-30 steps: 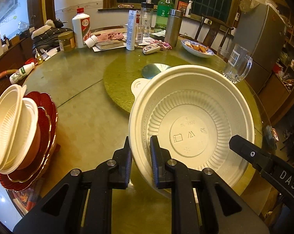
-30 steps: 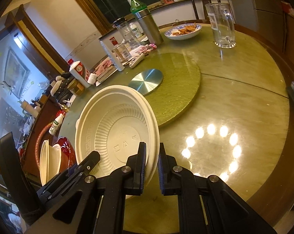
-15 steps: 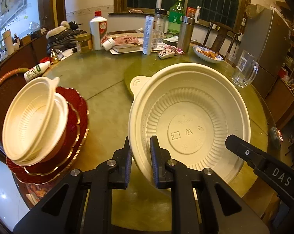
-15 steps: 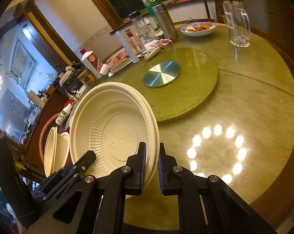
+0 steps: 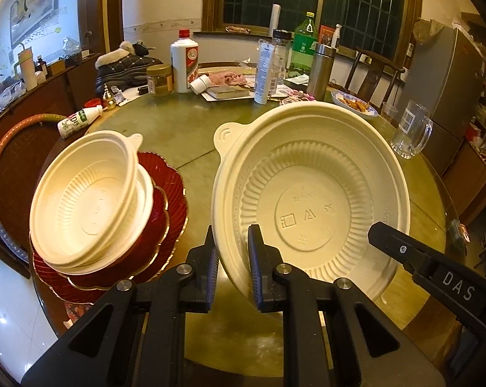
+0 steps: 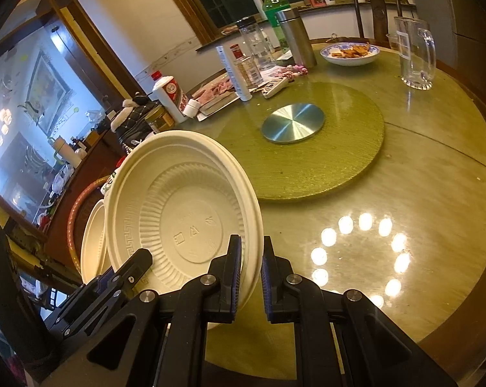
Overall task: Organize plates and bowls
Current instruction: 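Carry the white ribbed bowl with both tools toward the dish stack, then lower the white ribbed bowl into the cream bowl on the stack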
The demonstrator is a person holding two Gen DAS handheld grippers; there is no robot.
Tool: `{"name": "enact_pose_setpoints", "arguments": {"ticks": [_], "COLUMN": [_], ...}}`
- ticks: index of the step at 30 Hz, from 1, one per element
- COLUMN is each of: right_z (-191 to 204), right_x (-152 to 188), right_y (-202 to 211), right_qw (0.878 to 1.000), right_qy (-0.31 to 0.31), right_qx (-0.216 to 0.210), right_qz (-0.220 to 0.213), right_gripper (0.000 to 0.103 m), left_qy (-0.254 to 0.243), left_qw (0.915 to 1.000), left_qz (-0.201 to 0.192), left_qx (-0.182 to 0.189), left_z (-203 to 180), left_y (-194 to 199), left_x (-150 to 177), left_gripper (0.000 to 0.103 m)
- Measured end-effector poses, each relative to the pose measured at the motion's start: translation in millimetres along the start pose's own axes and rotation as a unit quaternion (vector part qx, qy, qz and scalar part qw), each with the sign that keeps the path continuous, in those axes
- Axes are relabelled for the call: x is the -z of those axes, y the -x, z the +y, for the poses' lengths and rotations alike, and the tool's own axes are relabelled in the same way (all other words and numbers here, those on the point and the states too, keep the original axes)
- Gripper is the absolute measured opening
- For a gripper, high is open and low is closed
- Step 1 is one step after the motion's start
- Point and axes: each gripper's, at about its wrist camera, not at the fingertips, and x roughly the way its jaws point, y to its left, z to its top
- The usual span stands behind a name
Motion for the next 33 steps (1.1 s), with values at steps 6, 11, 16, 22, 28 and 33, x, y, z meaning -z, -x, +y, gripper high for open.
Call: {"name": "enact_pose_setpoints", "arguments": {"ticks": [6,11,16,22,28,33], "right_z": [9.7,14.4,15.0,28.9,48.9,66.4], "right_x": [-1.7,-1.0,-0.5,-3.4,-7.6,-11.6], "right_y": [-1.3,-4.3,-1.7,5.8,11.7,10.2], "right_qw": [1.000,1.000,1.000,0.999,0.998,0.997], "right_qy": [0.010,0.015,0.017,0.029,0.045,0.062], "right_qx": [-0.008,-0.011,-0.013,-0.014,-0.025,-0.040], "right_qz": [-0.001,0.001,-0.001,-0.011,-0.020,-0.017], "right_gripper": [0.011,0.011,0.011,0.011,0.011,0.011], "left_qy": [0.007,0.011,0.012,0.020,0.033,0.046], "left_qw": [0.9999,0.9999,0.9999,0.9995,0.9986,0.9977], "left_qz": [-0.008,-0.005,-0.008,-0.025,-0.040,-0.043], "left_qx": [-0.004,-0.006,-0.005,-0.005,-0.013,-0.023], "left_z": [9.2,13.4,13.3,23.1,37.4,52.9], "left_y": [4.7,3.2,6.1,15.0,27.5,32.5], "left_x": [-1.4,-0.9,-0.9,-5.6,-10.7,-14.3], "left_gripper": [0.015,0.015,0.015,0.015,0.015,0.015]}}
